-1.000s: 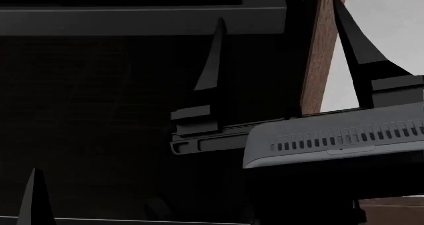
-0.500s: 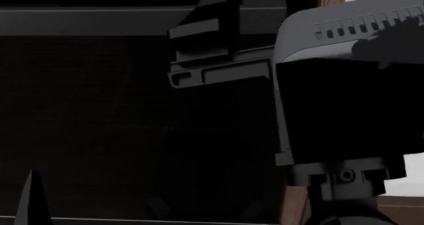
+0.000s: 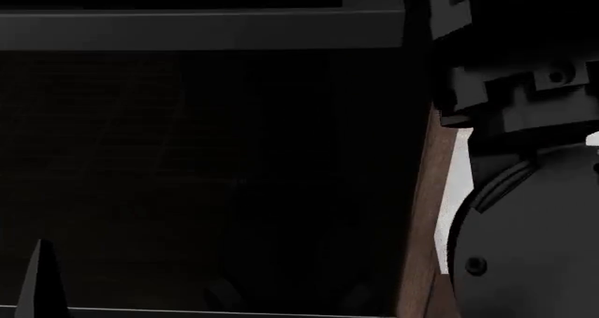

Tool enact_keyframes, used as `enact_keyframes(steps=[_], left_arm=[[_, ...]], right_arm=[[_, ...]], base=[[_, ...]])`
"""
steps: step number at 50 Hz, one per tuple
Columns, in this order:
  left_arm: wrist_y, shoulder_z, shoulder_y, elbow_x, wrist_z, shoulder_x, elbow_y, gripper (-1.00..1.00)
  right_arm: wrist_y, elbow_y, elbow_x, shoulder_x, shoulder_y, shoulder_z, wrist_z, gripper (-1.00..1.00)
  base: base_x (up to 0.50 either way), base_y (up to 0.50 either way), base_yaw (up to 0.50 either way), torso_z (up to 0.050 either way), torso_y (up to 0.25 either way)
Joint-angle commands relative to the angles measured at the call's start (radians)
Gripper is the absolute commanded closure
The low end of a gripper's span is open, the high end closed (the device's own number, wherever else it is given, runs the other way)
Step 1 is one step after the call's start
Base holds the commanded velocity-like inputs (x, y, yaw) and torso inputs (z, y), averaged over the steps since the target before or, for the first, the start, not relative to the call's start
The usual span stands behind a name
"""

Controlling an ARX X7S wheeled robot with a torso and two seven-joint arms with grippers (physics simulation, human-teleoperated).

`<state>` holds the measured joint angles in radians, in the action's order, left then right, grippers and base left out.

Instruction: Press the start button on the microwave

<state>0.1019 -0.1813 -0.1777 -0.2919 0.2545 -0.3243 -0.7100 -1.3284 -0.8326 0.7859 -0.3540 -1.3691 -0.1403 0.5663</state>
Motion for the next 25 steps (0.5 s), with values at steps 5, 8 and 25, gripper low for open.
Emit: enact_keyframes(steps=[5,8,25], left_arm=[[0.012,0.017,-0.005,0.022,-0.023,0.010,0.005,-1.00],[0.013,0.016,-0.006,0.021,-0.022,0.009,0.005,-1.00],[0.016,0.012,-0.009,0.015,-0.017,0.000,0.001,-1.00]], right_arm=[[-0.083,0.131,0.027,0.051,-0.216,0.039,-0.028,-1.00],[-0.092,0.150,0.041,0.065,-0.241,0.049,-0.030,-1.00],[-0.191,0.295,0.093,0.103,-0.388,0.067,-0.009,1.00]], base=[[0.00,0.00,0.00,0.000,0.000],[0.00,0.00,0.00,0.000,0.000],[0.00,0.00,0.00,0.000,0.000]])
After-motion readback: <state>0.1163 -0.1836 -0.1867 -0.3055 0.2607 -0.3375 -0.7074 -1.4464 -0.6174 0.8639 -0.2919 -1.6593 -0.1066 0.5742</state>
